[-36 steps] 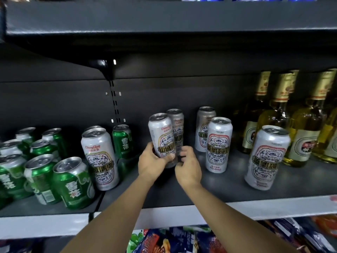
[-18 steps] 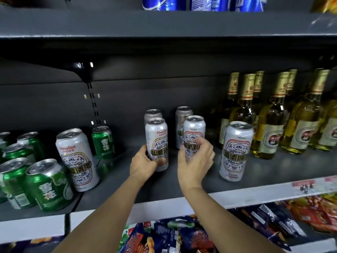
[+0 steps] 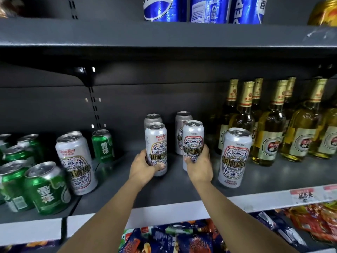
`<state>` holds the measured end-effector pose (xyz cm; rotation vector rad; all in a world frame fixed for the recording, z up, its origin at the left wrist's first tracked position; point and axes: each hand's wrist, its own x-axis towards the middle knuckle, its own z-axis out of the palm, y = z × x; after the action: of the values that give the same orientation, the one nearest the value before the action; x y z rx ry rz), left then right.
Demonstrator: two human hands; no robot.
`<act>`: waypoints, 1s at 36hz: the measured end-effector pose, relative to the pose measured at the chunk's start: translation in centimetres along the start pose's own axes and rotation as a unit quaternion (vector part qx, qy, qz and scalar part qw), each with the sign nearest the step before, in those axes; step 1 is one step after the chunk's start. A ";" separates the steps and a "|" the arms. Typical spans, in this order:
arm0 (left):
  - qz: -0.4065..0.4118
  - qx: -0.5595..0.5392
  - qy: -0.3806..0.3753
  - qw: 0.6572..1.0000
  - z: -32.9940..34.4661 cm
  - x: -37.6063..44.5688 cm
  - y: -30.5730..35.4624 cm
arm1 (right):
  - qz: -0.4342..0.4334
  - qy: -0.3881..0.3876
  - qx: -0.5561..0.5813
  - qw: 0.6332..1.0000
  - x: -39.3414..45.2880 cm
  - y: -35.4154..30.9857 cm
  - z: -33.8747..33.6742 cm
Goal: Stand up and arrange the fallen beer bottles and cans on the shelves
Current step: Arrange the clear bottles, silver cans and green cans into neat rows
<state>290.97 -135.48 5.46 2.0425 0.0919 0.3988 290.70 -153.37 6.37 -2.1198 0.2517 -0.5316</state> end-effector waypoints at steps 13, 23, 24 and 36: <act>0.176 -0.024 0.111 0.978 4.9 -5.9 6.1 | 0.013 -0.065 -0.075 0.995 -0.3 0.3 -0.9; -0.035 -0.116 -0.022 0.992 8.6 -2.7 10.3 | -0.017 -0.083 -0.083 0.993 -0.4 1.7 -2.0; -0.027 -0.102 -0.027 0.994 8.5 -2.5 10.2 | -0.016 -0.082 -0.095 0.992 -0.3 1.7 -2.1; -0.025 -0.222 -0.144 0.964 7.2 0.3 6.4 | 0.008 -0.091 -0.043 0.995 -0.1 2.0 -1.3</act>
<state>292.86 -144.60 7.90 1.6284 -0.1149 0.0752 290.09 -155.44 5.37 -2.2326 0.1913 -0.3188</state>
